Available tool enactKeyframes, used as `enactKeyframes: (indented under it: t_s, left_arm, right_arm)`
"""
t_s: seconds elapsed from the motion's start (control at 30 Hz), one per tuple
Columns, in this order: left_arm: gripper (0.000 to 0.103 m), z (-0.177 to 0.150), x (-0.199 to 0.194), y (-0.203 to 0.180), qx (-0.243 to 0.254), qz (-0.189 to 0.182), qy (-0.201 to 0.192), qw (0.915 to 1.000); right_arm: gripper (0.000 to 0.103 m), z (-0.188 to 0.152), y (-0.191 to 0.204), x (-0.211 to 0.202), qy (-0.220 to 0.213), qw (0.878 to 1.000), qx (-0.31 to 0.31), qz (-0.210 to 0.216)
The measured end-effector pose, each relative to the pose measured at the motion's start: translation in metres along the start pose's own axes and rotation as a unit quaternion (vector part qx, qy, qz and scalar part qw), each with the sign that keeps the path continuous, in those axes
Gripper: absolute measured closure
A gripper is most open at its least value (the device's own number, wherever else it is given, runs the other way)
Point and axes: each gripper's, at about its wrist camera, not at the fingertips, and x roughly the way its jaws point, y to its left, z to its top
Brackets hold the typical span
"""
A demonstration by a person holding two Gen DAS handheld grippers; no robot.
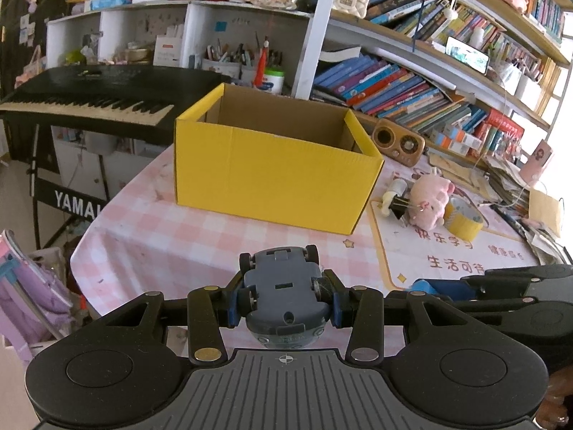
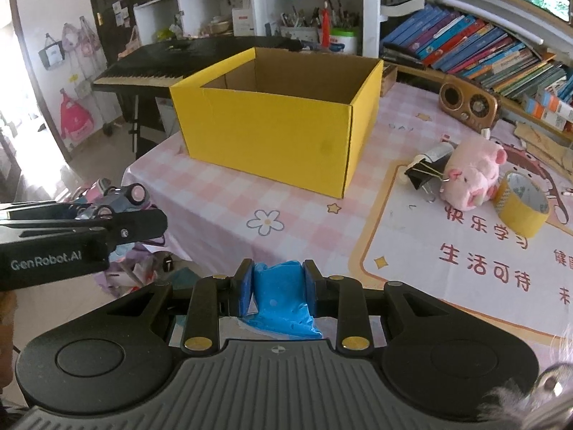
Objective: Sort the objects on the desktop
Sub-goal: 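Lift the grey toy car and blue block, carry both toward the yellow box, then lower both into the yellow box and open both grippers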
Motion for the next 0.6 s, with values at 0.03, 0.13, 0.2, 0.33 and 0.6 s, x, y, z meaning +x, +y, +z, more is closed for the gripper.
enactKeyframes:
  t_s: [0.03,0.13,0.2,0.33,0.6]
  left_arm:
    - [0.061,0.001,0.001,0.000,0.000,0.003,0.000,1.0000]
    - [0.061,0.007,0.004,0.001,-0.005,0.009,-0.002,0.9999]
    - [0.061,0.012,0.006,0.002,-0.007,0.012,-0.004,0.9999]
    - [0.061,0.025,0.010,0.000,-0.008,0.016,-0.012,0.9998]
    - [0.061,0.070,0.024,-0.007,-0.006,0.021,-0.057,0.9981]
  right_arm:
    - [0.076,0.002,0.000,0.002,0.002,1.000,-0.001,0.004]
    - [0.076,0.009,-0.001,0.005,0.002,1.000,-0.008,0.016]
    - [0.076,0.016,-0.002,0.007,0.000,1.000,-0.013,0.022]
    - [0.076,0.033,-0.007,0.008,-0.010,0.999,-0.018,0.033]
    - [0.076,0.085,-0.029,0.010,-0.047,0.997,-0.018,0.055]
